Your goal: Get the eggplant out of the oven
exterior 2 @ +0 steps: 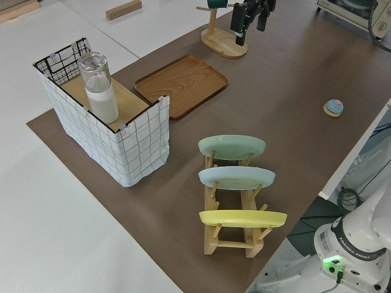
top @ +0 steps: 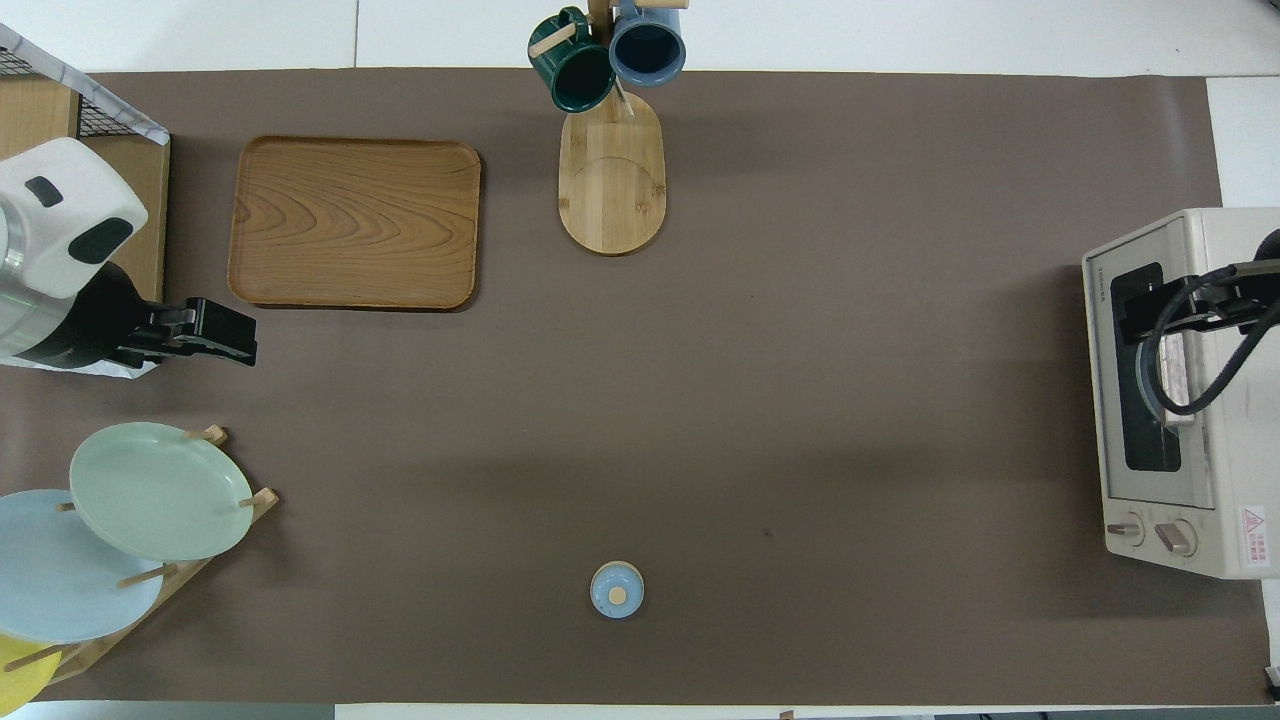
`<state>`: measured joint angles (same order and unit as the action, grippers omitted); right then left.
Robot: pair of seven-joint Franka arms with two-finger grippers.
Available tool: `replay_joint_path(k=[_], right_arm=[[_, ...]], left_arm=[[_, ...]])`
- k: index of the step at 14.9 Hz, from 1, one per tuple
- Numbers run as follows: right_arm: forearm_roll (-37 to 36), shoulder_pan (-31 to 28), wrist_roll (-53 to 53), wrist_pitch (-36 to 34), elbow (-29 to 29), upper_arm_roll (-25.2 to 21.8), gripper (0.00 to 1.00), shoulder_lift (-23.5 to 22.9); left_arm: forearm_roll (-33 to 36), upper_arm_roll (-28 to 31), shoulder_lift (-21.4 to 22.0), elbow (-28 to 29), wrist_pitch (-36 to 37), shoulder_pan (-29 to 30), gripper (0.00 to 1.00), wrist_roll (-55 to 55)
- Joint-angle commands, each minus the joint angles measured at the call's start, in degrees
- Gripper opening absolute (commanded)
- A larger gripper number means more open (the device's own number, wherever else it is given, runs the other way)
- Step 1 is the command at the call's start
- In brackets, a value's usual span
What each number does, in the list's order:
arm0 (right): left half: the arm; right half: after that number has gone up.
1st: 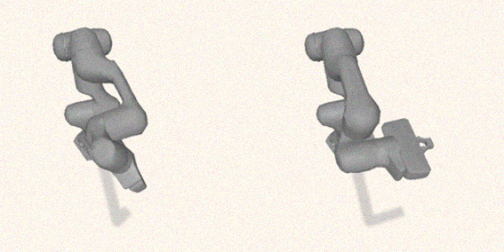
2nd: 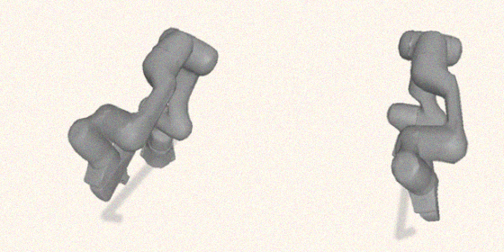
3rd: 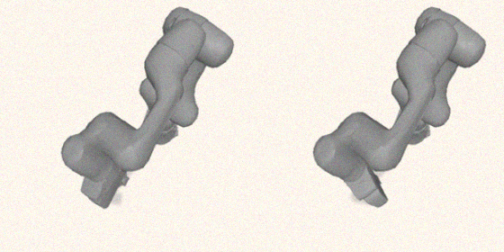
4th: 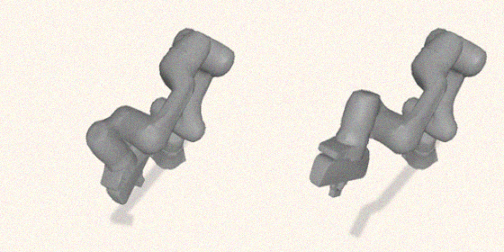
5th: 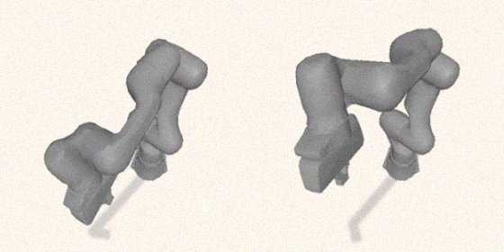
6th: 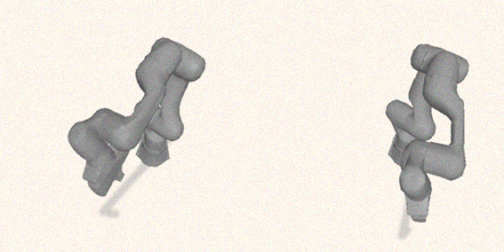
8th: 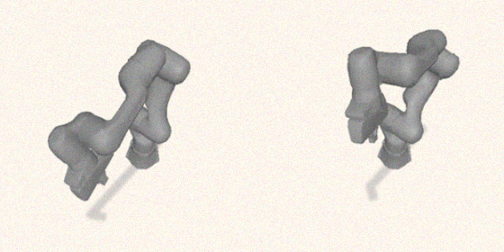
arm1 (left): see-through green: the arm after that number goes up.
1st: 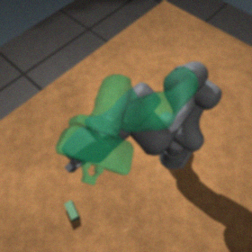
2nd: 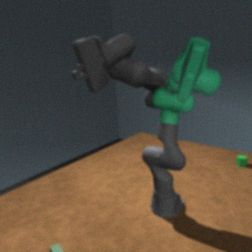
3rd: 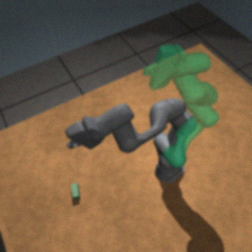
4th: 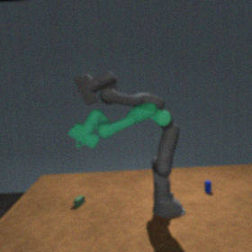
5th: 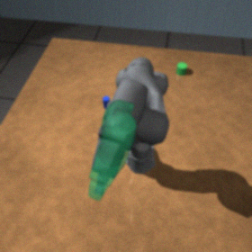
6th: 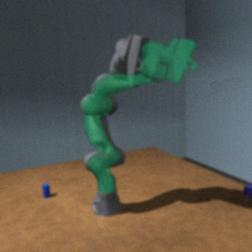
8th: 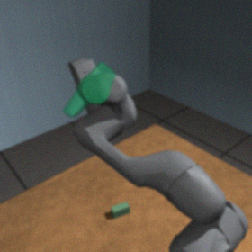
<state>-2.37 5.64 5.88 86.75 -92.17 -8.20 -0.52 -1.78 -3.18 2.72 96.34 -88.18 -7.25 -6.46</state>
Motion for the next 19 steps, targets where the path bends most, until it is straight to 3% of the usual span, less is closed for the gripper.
replay_joint_path(k=[1,6,8,9,12,16,19], right_arm=[[1.4,-0.2,-1.0,1.0,-0.9,-0.2,1.00,0.8],[1.5,-0.2,1.0,1.1,-2.0,-0.1,1.00,1.5],[1.4,0.3,4.7,4.9,-5.0,-0.1,0.06,2.6],[1.3,-0.2,5.7,8.2,-8.5,-0.2,0.00,3.9],[1.3,-3.8,8.7,16.2,-18.8,-0.4,0.00,8.1],[0.3,-5.6,0.4,17.7,-22.3,-0.5,0.00,8.2],[-2.6,-6.1,-0.2,19.6,-23.6,-0.5,0.00,7.7]], left_arm=[[-0.1,-0.2,0.6,0.1,0.0,0.5,1.00,0.6],[-0.1,-0.2,0.6,0.1,0.0,0.5,1.00,0.5],[-0.1,-0.2,0.6,0.1,0.0,0.5,1.00,0.4],[-0.1,-0.2,0.6,0.1,0.0,0.5,1.00,0.4],[-0.1,-0.2,0.6,0.0,-0.1,0.6,1.00,0.4],[-0.1,-0.2,0.6,0.1,-0.1,0.7,1.00,0.4],[-0.1,-0.2,0.6,0.0,-0.2,1.6,1.00,0.3]])
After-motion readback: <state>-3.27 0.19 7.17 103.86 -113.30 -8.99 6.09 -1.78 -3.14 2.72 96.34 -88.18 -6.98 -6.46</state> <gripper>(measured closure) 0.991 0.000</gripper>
